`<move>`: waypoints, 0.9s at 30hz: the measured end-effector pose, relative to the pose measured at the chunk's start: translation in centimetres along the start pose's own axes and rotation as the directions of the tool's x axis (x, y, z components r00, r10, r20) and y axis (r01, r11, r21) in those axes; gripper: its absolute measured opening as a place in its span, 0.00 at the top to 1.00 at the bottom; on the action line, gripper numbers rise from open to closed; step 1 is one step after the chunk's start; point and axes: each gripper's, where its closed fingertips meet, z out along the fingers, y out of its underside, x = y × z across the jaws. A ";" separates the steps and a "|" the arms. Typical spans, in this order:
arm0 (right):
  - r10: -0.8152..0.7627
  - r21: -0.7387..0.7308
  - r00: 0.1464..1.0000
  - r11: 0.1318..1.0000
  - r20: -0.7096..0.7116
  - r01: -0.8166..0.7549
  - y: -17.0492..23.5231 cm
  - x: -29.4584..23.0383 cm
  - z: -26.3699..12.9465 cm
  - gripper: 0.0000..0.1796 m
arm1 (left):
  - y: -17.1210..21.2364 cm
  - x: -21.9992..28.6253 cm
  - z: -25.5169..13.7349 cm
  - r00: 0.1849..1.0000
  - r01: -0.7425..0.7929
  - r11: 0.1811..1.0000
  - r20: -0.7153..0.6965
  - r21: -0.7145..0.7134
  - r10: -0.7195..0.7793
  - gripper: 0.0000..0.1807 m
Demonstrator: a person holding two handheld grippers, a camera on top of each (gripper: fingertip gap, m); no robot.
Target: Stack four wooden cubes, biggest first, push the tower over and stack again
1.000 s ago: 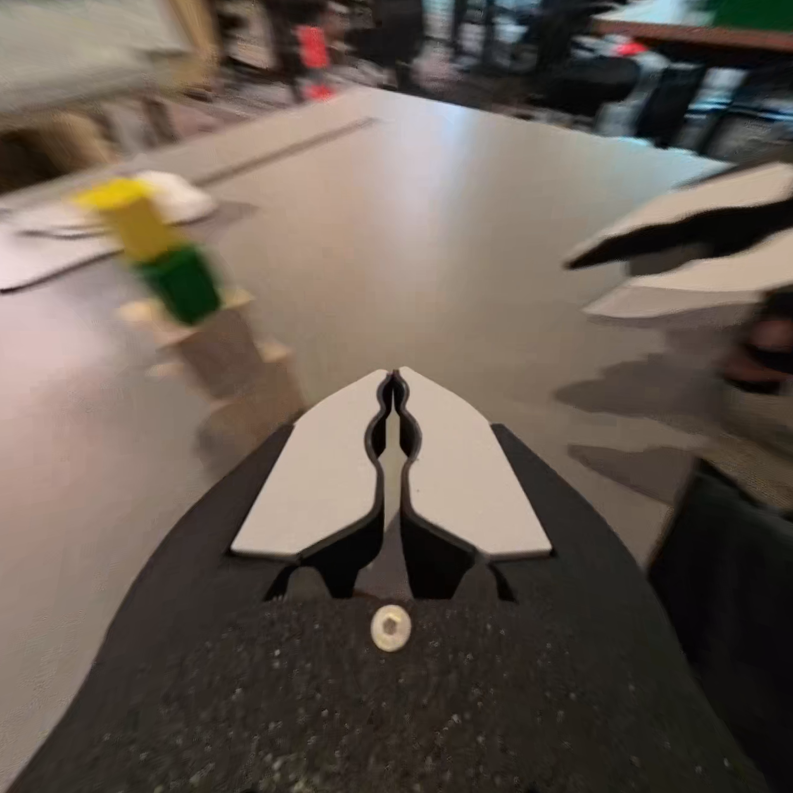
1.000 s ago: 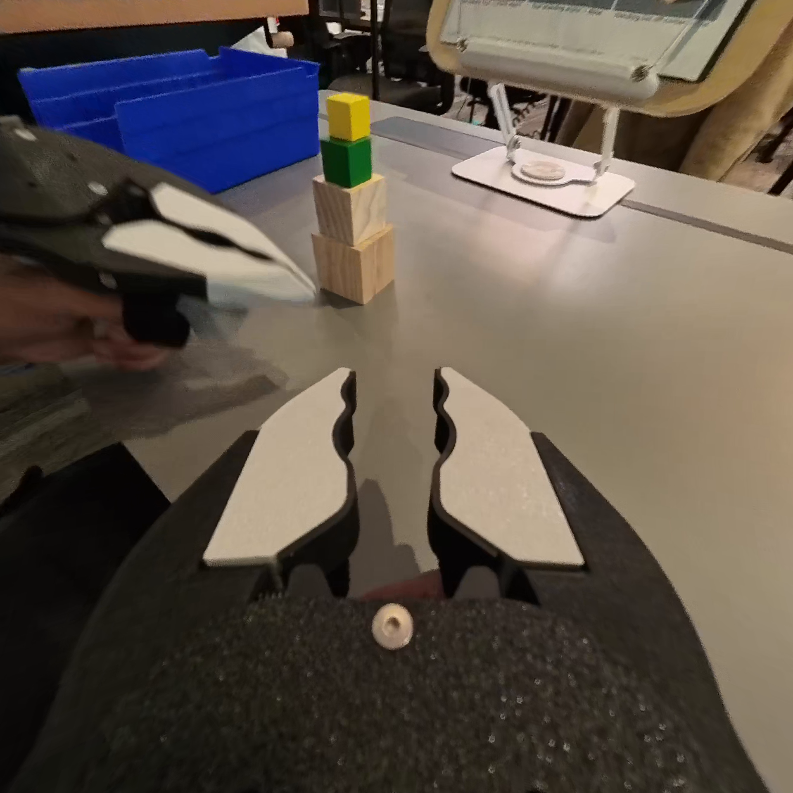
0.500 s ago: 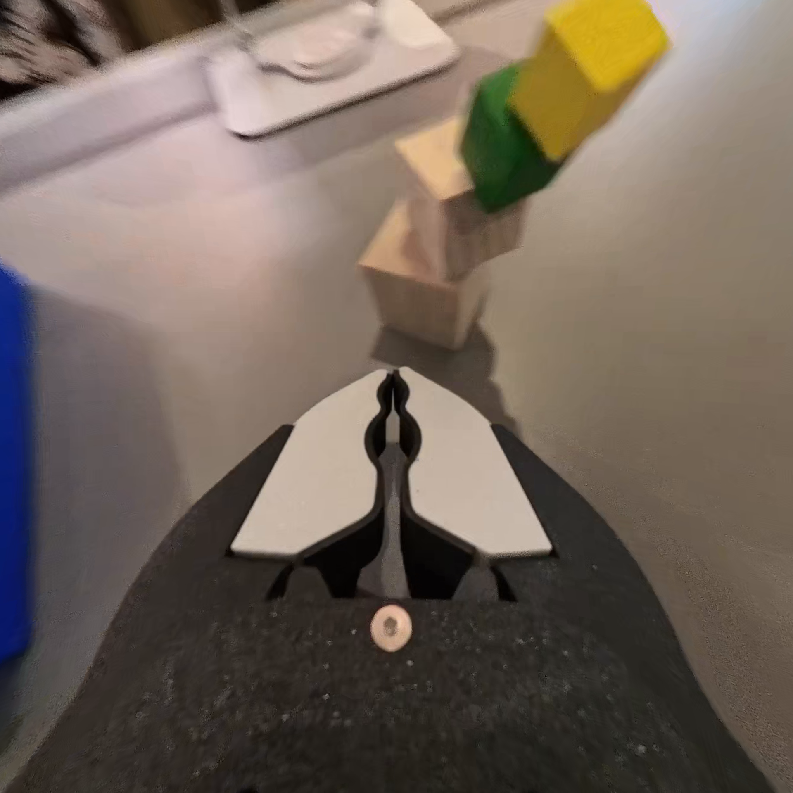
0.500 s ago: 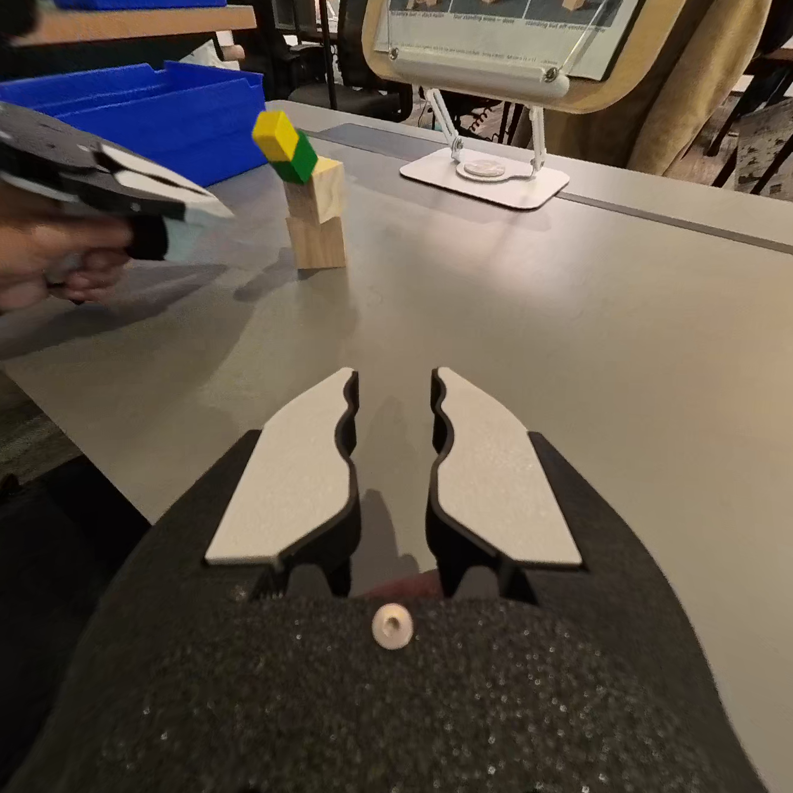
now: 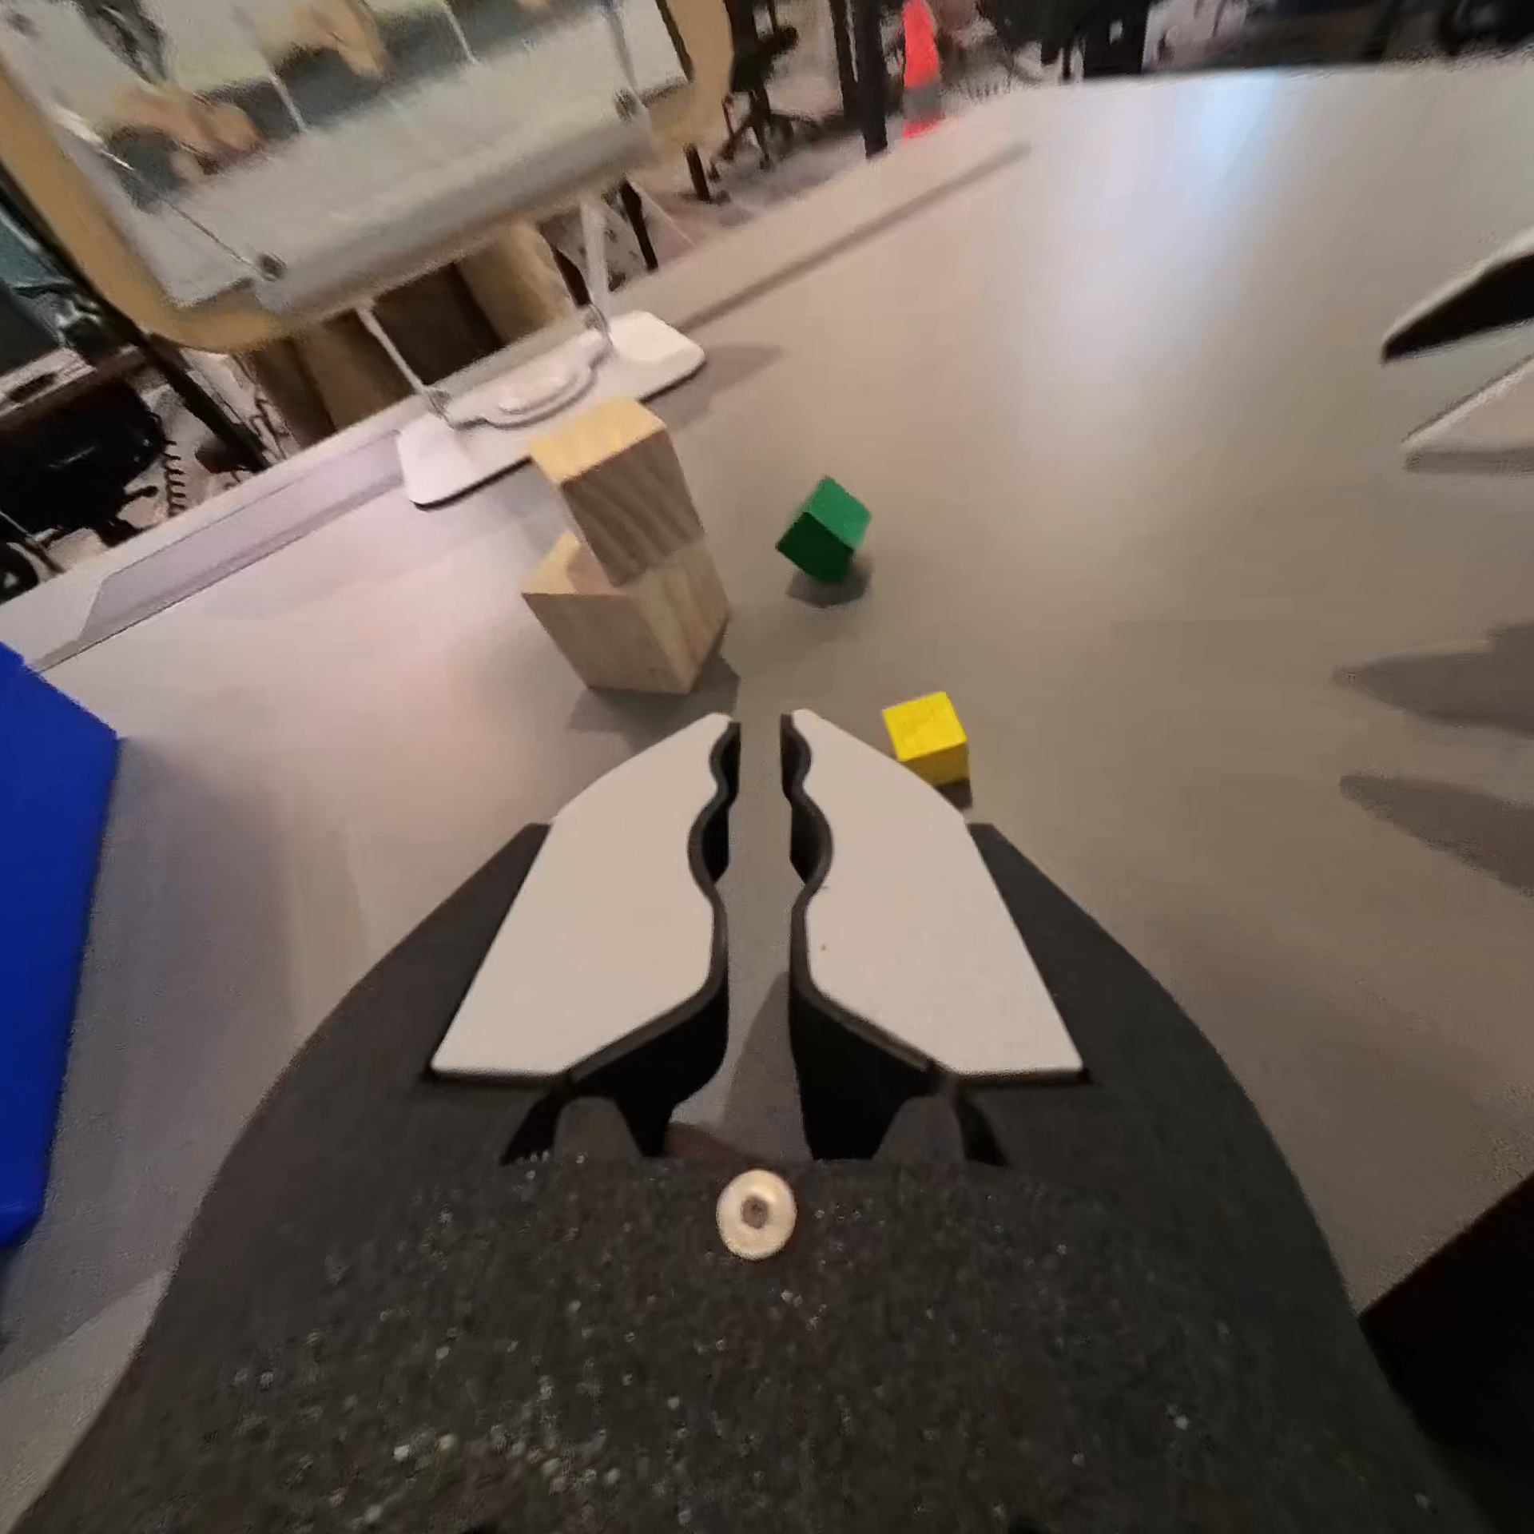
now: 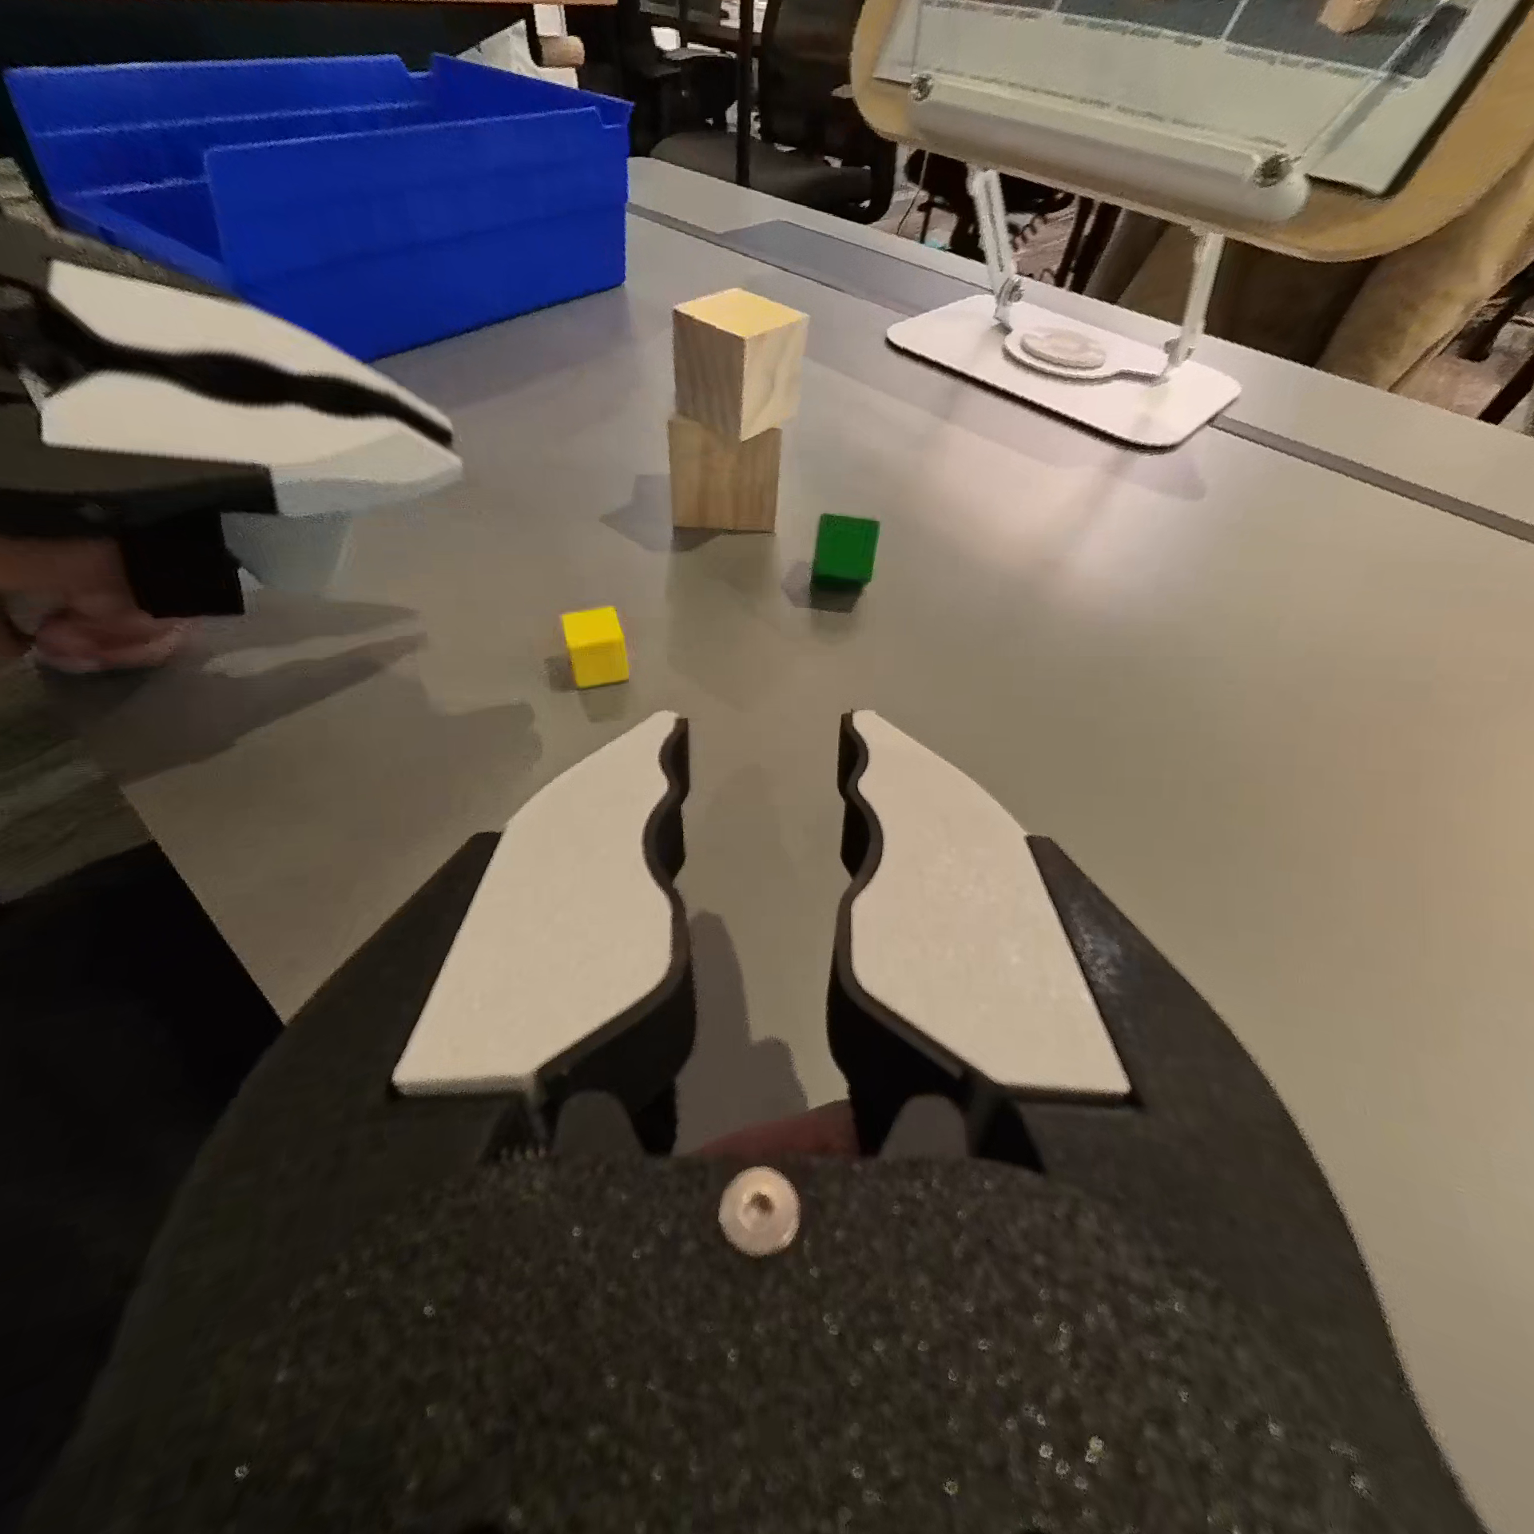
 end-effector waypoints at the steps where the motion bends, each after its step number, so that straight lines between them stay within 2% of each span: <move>1: -0.007 -0.006 1.000 1.000 0.004 0.007 0.1 -0.2 0.3 0.80 | -0.2 -0.7 -0.2 0.999 0.023 0.999 0.033 0.026 -0.024 0.93; 3: -0.027 -0.016 1.000 1.000 -0.009 0.026 0.3 -0.3 0.6 0.78 | -0.4 -2.5 -0.6 0.991 0.078 0.995 0.101 0.063 -0.084 0.85; 7: -0.029 -0.005 1.000 1.000 -0.001 0.029 0.0 -0.4 0.7 0.78 | -0.3 -4.7 -1.1 0.969 0.204 0.974 0.123 0.098 -0.216 0.71; 9: -0.023 -0.006 1.000 1.000 0.006 0.023 -0.1 -0.5 0.8 0.78 | 0.0 -5.3 -1.0 0.960 0.244 0.965 0.114 0.095 -0.254 0.67; 27: -0.084 -0.040 0.996 0.996 -0.006 0.083 0.2 -1.1 1.3 0.79 | 1.0 -5.0 -0.9 0.968 0.238 0.971 0.082 0.016 -0.239 0.68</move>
